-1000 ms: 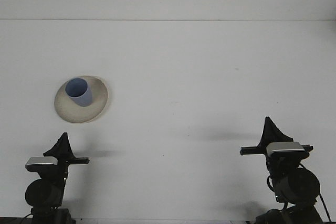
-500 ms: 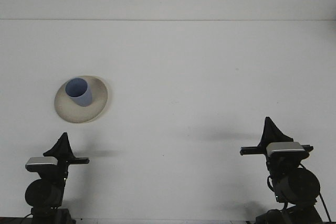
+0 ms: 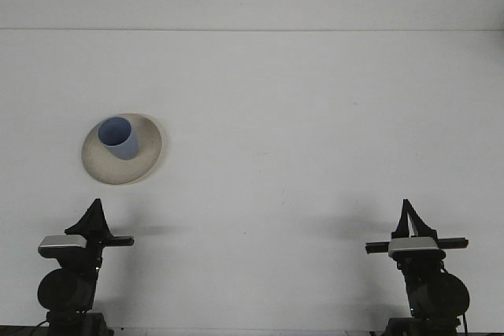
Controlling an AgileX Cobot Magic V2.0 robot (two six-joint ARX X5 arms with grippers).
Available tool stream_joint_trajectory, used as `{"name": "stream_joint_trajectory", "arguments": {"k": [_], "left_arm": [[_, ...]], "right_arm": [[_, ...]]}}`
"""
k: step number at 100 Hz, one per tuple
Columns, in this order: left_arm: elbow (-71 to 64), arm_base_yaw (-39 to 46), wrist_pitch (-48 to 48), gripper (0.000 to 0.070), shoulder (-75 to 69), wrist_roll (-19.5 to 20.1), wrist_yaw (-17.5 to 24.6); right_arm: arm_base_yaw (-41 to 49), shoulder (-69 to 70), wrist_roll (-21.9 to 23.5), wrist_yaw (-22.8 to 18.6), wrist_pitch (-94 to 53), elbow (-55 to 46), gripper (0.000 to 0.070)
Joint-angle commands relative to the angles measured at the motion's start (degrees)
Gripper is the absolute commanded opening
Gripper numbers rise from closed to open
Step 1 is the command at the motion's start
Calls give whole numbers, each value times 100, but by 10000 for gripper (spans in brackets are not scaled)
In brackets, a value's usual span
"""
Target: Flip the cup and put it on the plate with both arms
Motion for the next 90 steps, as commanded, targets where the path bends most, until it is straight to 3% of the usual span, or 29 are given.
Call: {"name": "stream_joint_trajectory", "arguments": {"k": [1, 20, 90], "left_arm": [[-116, -2, 74, 12, -2, -39, -20], [-116, -2, 76, 12, -2, -39, -20], [-116, -2, 74, 12, -2, -39, -20]], "right_arm": [[-94, -160, -188, -28, 52, -269, 0], [-153, -269, -212, -87, 367, -800, 0], [-162, -269, -177, -68, 437, -793, 0]]}}
